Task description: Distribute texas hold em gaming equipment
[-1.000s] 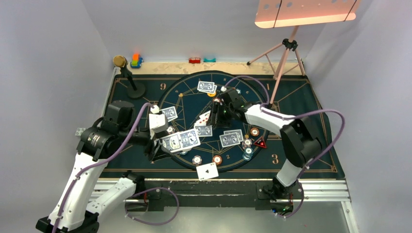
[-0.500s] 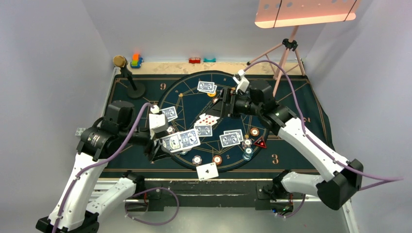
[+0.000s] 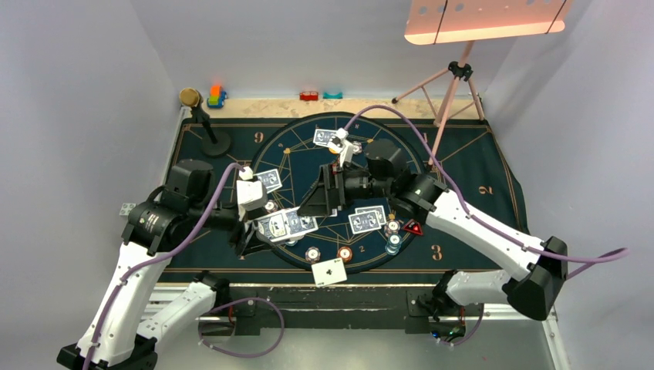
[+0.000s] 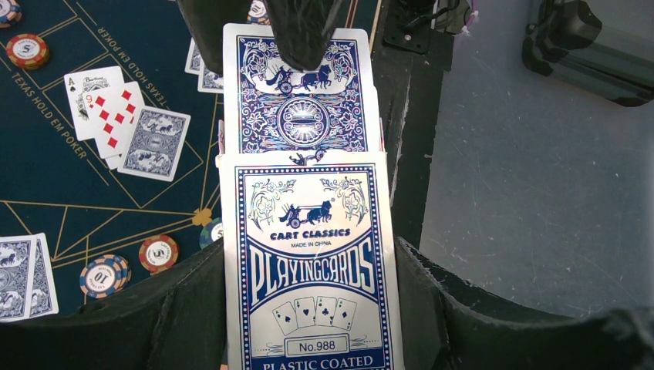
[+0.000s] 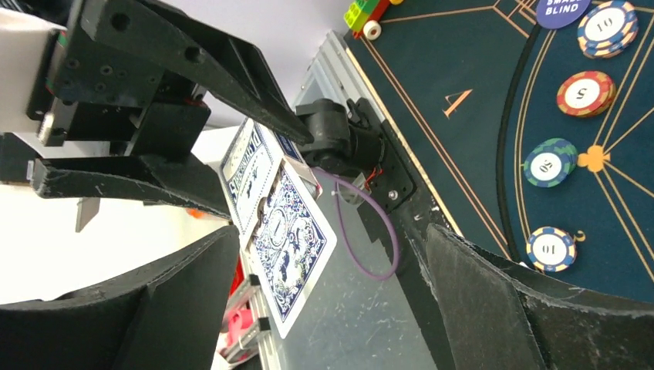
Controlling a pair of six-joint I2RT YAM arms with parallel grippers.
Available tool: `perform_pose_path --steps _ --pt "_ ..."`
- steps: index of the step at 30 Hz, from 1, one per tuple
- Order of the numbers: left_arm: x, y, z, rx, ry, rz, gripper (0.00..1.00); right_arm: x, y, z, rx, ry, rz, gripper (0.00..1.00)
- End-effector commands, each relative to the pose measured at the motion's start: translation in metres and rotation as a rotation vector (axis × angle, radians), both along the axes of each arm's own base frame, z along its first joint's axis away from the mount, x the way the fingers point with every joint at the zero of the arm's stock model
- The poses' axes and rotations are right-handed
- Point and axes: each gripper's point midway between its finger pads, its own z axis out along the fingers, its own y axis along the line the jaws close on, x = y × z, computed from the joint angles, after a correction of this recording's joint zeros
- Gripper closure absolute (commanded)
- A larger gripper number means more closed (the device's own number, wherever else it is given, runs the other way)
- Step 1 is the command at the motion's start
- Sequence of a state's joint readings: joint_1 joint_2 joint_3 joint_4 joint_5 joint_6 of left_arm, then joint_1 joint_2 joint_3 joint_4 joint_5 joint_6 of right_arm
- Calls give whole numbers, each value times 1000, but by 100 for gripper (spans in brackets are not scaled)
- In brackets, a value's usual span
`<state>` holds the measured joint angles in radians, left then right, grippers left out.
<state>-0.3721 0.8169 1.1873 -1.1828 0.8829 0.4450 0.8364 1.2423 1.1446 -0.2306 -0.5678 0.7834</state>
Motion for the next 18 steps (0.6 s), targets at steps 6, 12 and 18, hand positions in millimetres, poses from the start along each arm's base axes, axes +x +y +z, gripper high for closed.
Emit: perform_pose_path --steps 6,12,18 --pt "5 -5 15 -49 -40 -11 100 -11 14 -4 -35 -8 39 3" --pt "4 -5 16 -48 -41 -12 100 -12 8 -15 -95 6 28 2" --pt "4 -6 16 -54 -36 -16 100 -5 -6 -13 -137 -22 -54 9"
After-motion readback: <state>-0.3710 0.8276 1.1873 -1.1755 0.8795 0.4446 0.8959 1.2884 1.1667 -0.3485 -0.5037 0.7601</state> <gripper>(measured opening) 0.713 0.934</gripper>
